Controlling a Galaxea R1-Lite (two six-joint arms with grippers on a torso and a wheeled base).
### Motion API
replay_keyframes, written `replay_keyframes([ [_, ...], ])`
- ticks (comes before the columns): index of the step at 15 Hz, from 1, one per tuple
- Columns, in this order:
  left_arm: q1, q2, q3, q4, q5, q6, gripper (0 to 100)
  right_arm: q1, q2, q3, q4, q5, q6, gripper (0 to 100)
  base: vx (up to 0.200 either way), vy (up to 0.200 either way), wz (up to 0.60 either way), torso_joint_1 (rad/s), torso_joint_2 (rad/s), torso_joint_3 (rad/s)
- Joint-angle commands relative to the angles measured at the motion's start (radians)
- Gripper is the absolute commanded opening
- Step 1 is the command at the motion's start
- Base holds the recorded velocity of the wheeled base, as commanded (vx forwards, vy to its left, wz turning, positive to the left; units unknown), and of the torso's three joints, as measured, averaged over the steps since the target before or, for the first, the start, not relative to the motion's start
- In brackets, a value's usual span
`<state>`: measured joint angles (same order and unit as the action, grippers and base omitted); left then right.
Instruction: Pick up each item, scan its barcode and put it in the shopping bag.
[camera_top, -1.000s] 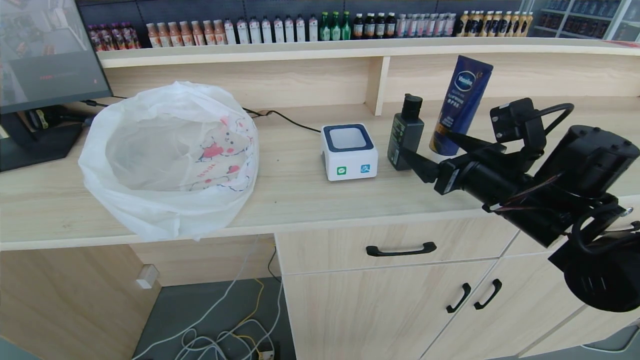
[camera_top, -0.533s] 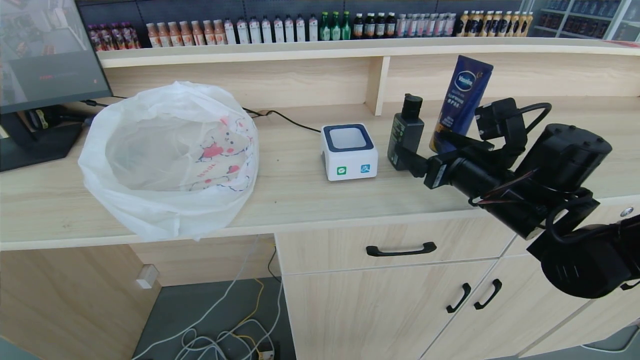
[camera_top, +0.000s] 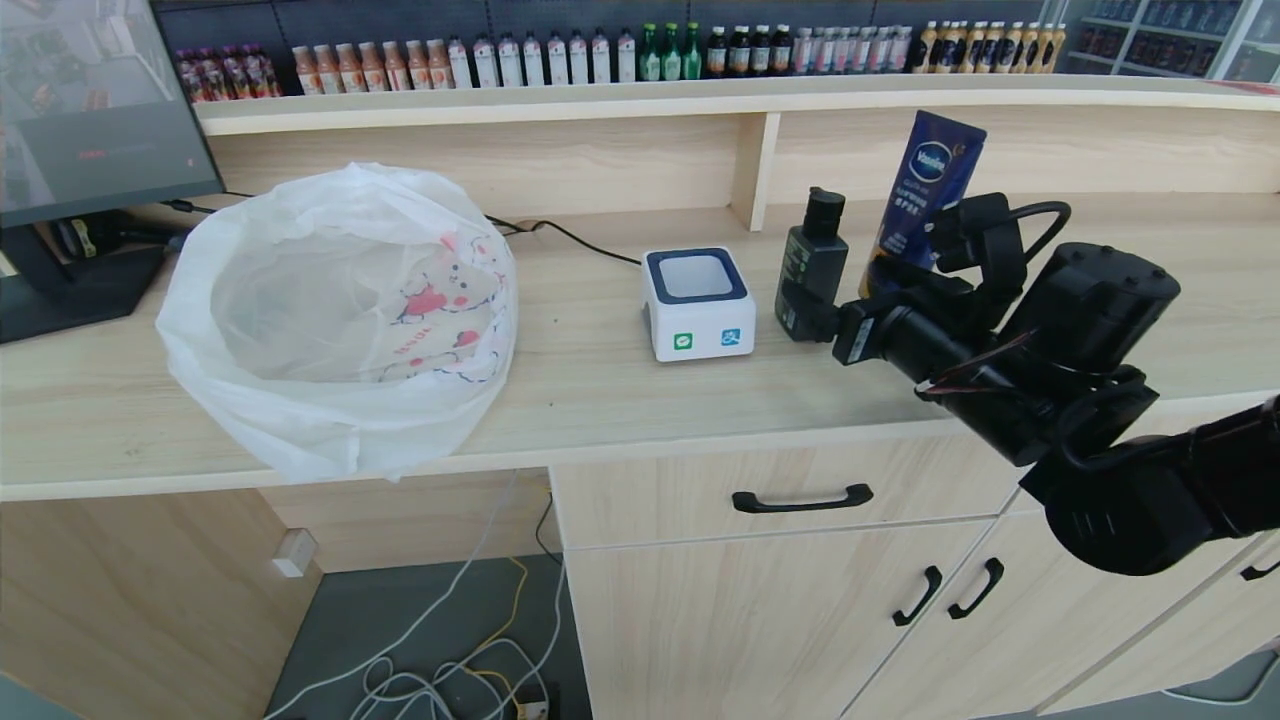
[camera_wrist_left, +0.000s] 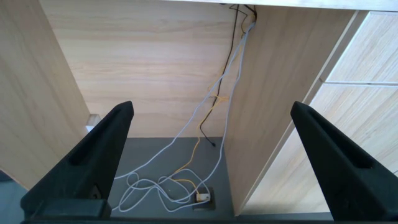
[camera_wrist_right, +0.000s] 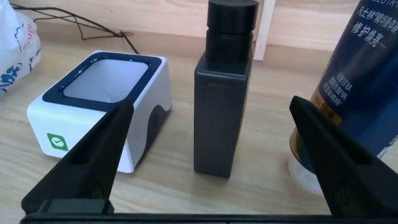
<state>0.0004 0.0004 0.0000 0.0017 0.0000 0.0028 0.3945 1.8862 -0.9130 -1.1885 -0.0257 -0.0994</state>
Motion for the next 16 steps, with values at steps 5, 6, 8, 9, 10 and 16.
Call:
replay_keyframes([
  [5, 0.001, 0.0, 0.0, 0.0, 0.0, 0.0, 100, -0.002, 0.074, -0.083, 0.001, -0.003, 0.046, 100, 0.0, 0.0, 0.0, 0.0, 0.0, 0.0],
  [6, 0.0, 0.0, 0.0, 0.0, 0.0, 0.0, 100, -0.005, 0.077, -0.09, 0.001, -0.002, 0.046, 100, 0.0, 0.0, 0.0, 0.0, 0.0, 0.0],
  [8, 0.001, 0.0, 0.0, 0.0, 0.0, -0.001, 100, -0.005, 0.096, -0.118, 0.001, -0.003, 0.052, 100, 0.0, 0.0, 0.0, 0.0, 0.0, 0.0],
  [9, 0.001, 0.0, 0.0, 0.0, 0.0, 0.0, 100, -0.006, 0.108, -0.139, 0.001, -0.003, 0.052, 100, 0.0, 0.0, 0.0, 0.0, 0.0, 0.0],
  [10, 0.001, 0.0, 0.0, 0.0, 0.0, 0.0, 100, -0.006, 0.122, -0.164, 0.001, -0.003, 0.052, 100, 0.0, 0.0, 0.0, 0.0, 0.0, 0.0],
  [16, 0.001, 0.0, 0.0, 0.0, 0.0, 0.0, 100, -0.011, 0.174, -0.228, 0.003, -0.003, 0.053, 100, 0.0, 0.0, 0.0, 0.0, 0.0, 0.0],
])
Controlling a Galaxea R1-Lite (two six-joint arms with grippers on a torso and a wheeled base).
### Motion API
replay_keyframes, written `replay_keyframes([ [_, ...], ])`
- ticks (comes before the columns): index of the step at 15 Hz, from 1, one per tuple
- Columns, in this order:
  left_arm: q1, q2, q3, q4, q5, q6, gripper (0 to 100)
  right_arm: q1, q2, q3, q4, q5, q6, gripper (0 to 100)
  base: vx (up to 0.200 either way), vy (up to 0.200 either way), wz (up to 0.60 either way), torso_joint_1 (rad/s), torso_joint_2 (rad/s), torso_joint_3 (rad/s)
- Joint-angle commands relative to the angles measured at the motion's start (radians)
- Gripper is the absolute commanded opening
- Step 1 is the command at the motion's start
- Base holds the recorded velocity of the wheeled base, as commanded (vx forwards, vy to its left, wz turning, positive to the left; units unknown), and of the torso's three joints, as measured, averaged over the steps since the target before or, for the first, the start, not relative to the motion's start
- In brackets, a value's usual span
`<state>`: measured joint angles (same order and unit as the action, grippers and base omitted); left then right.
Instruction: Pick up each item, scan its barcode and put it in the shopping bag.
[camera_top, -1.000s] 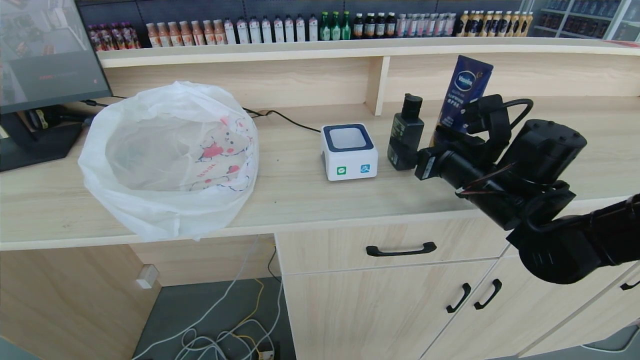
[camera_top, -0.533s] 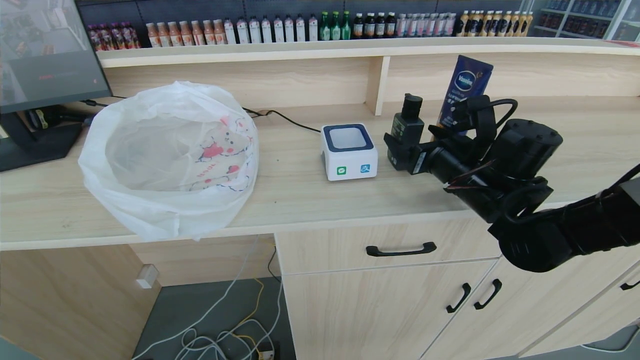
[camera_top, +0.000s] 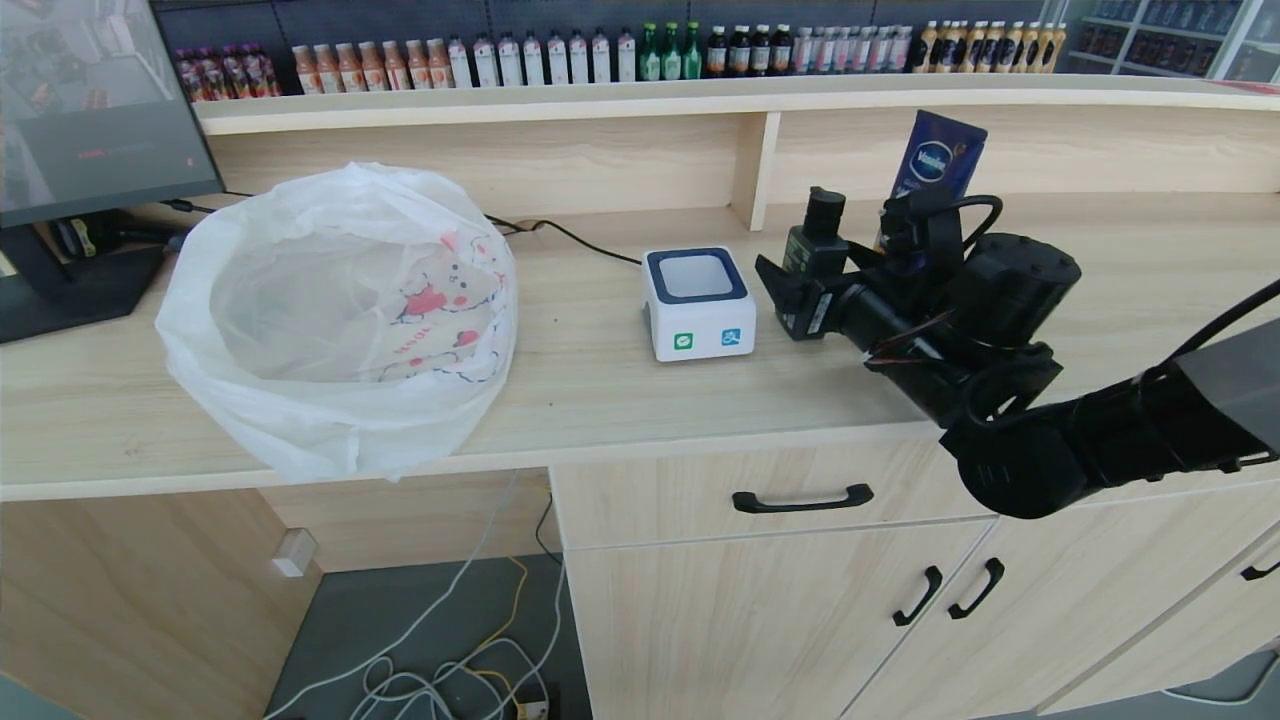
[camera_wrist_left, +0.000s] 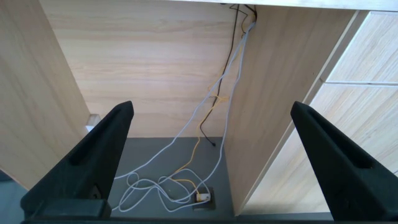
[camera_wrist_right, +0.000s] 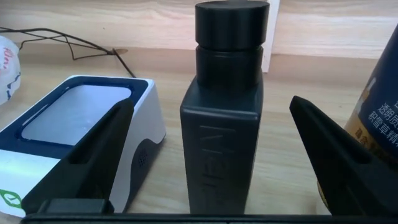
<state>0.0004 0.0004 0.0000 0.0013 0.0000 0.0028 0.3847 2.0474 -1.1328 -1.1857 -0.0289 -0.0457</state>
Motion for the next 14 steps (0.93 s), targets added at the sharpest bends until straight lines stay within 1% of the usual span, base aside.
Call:
replay_keyframes([
  [1, 0.001, 0.0, 0.0, 0.0, 0.0, 0.0, 100, -0.001, 0.014, -0.013, 0.002, 0.0, 0.004, 100, 0.0, 0.0, 0.0, 0.0, 0.0, 0.0],
  [4, 0.001, 0.0, 0.0, 0.0, 0.0, 0.0, 100, -0.015, 0.022, -0.016, 0.006, 0.0, 0.024, 100, 0.0, 0.0, 0.0, 0.0, 0.0, 0.0],
  [6, 0.001, 0.0, 0.0, 0.0, 0.0, 0.0, 100, -0.018, 0.019, -0.039, 0.058, -0.002, 0.027, 100, 0.0, 0.0, 0.0, 0.0, 0.0, 0.0],
  [9, 0.001, 0.0, 0.0, 0.0, 0.0, 0.0, 100, -0.02, 0.03, -0.108, 0.14, -0.002, 0.027, 100, 0.0, 0.0, 0.0, 0.0, 0.0, 0.0],
  [14, 0.0, 0.0, 0.0, 0.0, 0.0, 0.0, 100, -0.023, 0.051, -0.148, 0.158, -0.002, 0.027, 100, 0.0, 0.0, 0.0, 0.0, 0.0, 0.0],
])
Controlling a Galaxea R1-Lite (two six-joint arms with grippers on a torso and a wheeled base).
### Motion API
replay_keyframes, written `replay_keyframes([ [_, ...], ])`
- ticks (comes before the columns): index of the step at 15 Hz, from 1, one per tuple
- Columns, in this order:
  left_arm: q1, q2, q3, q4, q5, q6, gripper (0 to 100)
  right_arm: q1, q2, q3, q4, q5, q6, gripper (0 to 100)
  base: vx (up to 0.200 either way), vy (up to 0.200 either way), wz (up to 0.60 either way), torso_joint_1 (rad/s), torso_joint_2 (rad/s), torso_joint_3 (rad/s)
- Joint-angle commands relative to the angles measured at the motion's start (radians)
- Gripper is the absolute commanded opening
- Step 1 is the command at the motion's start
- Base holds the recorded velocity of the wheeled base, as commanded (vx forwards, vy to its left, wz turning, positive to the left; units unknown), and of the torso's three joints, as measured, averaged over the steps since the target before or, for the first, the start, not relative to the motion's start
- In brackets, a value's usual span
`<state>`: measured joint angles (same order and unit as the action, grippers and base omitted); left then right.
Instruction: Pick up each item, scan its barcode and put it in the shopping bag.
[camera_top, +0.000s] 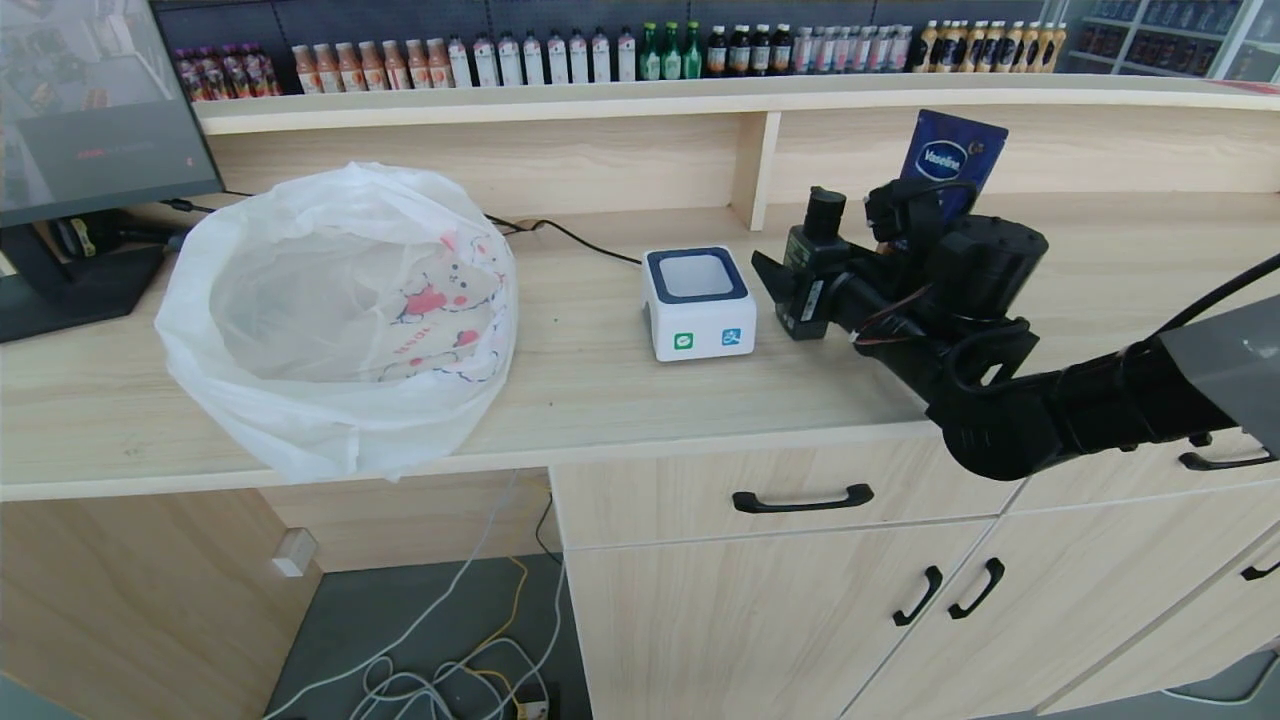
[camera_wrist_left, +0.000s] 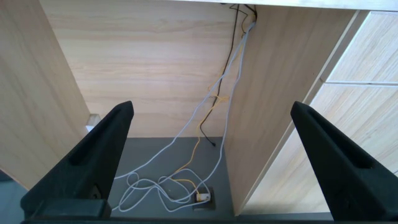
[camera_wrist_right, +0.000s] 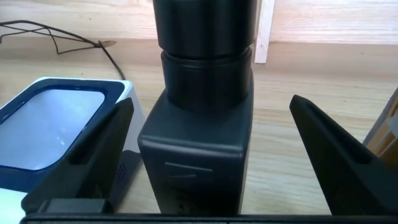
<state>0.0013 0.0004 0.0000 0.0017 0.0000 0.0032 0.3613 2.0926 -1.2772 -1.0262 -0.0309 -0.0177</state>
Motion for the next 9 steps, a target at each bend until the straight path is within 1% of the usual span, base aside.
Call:
replay_keyframes([
  [1, 0.0, 0.0, 0.0, 0.0, 0.0, 0.0, 100, 0.001, 0.006, -0.004, -0.002, 0.0, -0.001, 100, 0.0, 0.0, 0.0, 0.0, 0.0, 0.0],
  [7, 0.0, 0.0, 0.0, 0.0, 0.0, 0.0, 100, 0.001, 0.014, -0.01, -0.002, 0.0, 0.025, 100, 0.0, 0.0, 0.0, 0.0, 0.0, 0.0],
  [9, 0.0, 0.0, 0.0, 0.0, 0.0, 0.0, 100, 0.007, 0.014, 0.001, -0.003, -0.024, 0.041, 100, 0.0, 0.0, 0.0, 0.0, 0.0, 0.0],
])
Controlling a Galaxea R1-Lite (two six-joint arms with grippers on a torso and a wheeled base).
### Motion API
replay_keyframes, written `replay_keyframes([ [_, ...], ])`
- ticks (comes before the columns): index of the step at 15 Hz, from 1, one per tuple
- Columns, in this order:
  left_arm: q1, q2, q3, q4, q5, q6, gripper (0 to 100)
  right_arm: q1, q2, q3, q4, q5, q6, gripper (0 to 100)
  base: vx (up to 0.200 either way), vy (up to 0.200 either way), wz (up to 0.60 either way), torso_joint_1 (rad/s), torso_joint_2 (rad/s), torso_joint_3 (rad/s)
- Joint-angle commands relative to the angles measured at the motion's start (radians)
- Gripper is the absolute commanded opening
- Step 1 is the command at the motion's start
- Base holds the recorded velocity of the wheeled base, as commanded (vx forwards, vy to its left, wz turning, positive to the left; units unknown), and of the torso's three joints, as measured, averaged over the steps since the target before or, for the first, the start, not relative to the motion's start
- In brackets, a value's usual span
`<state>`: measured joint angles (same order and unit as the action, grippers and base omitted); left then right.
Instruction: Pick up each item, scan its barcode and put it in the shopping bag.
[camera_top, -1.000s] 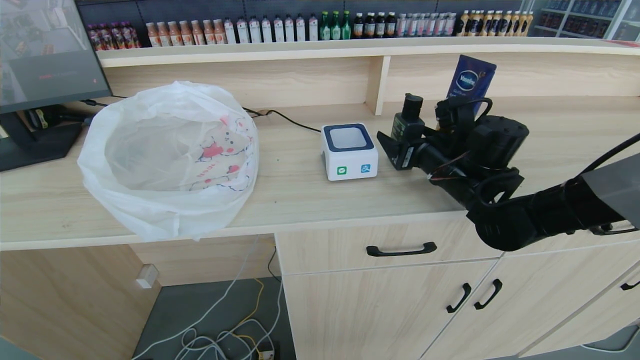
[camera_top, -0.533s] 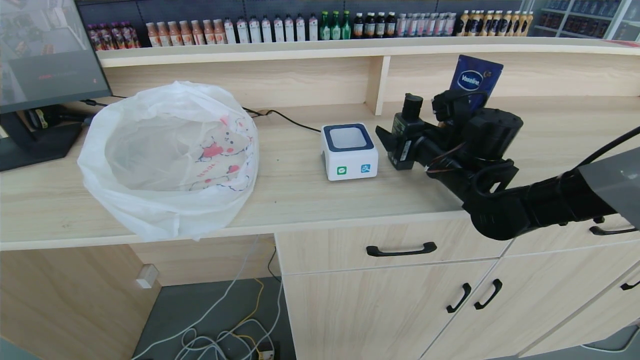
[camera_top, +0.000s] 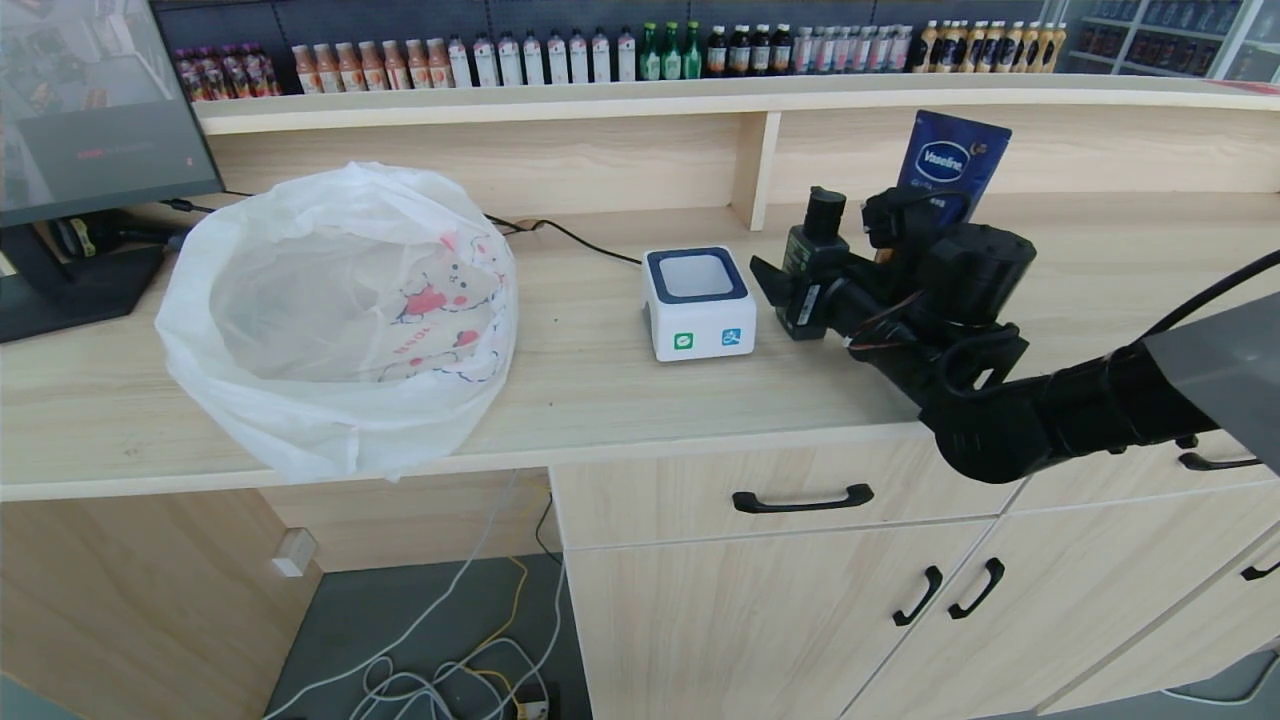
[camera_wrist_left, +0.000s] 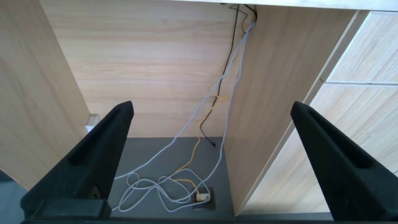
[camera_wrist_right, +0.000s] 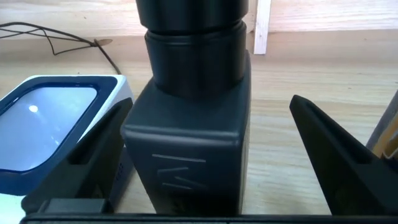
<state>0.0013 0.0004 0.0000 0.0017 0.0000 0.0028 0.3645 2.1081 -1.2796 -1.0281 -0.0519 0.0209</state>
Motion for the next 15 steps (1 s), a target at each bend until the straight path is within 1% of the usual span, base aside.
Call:
replay_keyframes([
  [1, 0.0, 0.0, 0.0, 0.0, 0.0, 0.0, 100, 0.01, 0.0, 0.002, -0.001, -0.006, 0.004, 100, 0.0, 0.0, 0.0, 0.0, 0.0, 0.0],
  [2, 0.0, 0.0, 0.0, 0.0, 0.0, -0.001, 100, 0.013, 0.0, 0.006, -0.003, -0.008, 0.005, 100, 0.0, 0.0, 0.0, 0.0, 0.0, 0.0],
  [3, 0.0, 0.0, 0.0, 0.0, 0.0, 0.0, 100, 0.013, 0.001, 0.006, -0.003, -0.009, 0.008, 0, 0.0, 0.0, 0.0, 0.0, 0.0, 0.0],
  [6, 0.0, 0.0, 0.0, 0.0, 0.0, 0.0, 100, 0.013, 0.001, 0.005, -0.003, -0.013, 0.01, 0, 0.0, 0.0, 0.0, 0.0, 0.0, 0.0],
  [8, 0.0, 0.0, 0.0, 0.0, 0.0, 0.0, 100, 0.013, 0.001, 0.003, -0.003, -0.036, 0.021, 0, 0.0, 0.0, 0.0, 0.0, 0.0, 0.0],
  [15, 0.0, 0.0, 0.0, 0.0, 0.0, 0.0, 100, 0.013, -0.023, 0.006, -0.006, -0.037, 0.021, 0, 0.0, 0.0, 0.0, 0.0, 0.0, 0.0],
])
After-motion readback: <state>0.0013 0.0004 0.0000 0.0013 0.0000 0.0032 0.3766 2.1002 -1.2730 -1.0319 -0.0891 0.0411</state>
